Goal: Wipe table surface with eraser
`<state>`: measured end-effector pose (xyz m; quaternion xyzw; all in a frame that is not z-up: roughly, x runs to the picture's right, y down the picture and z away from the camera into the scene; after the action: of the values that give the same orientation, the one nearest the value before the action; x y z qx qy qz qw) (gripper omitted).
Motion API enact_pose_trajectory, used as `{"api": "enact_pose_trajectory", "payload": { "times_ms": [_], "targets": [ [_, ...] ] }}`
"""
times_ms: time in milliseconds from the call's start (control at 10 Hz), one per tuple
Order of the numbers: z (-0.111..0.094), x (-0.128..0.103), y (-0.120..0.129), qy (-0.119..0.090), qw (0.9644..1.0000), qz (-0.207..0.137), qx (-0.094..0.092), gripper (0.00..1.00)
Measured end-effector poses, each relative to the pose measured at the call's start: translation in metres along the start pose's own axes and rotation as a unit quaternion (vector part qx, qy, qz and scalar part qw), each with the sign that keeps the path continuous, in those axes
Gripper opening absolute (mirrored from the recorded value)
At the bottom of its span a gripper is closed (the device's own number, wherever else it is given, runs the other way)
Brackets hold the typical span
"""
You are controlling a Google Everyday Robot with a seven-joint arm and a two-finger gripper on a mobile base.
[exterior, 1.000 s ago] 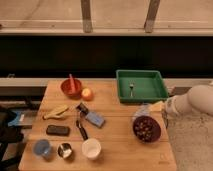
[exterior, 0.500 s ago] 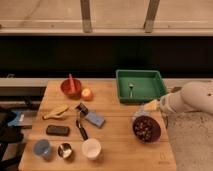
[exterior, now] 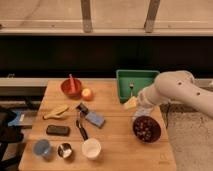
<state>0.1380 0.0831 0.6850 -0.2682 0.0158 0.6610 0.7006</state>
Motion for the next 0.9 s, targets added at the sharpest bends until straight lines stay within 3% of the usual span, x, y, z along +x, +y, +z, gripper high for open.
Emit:
{"api": "enact_pose_trajectory", "payload": {
  "times_ms": [100,300,400,800,900],
  "targets": [
    [0.006,-0.004,0.025,0.008,0.9993,-0.037,-0.008,0.66],
    [0.020,-0.007,0.075,0.023,0.9937,-0.108,-0.018,0.66],
    [0.027,-0.006,0.099,0.032,0.9893,-0.141,-0.021,0.66],
    [0.056,0.012,0.209,0.066,0.9620,-0.261,-0.046,0.66],
    [0.058,0.016,0.220,0.070,0.9580,-0.274,-0.050,0.66]
  ]
}}
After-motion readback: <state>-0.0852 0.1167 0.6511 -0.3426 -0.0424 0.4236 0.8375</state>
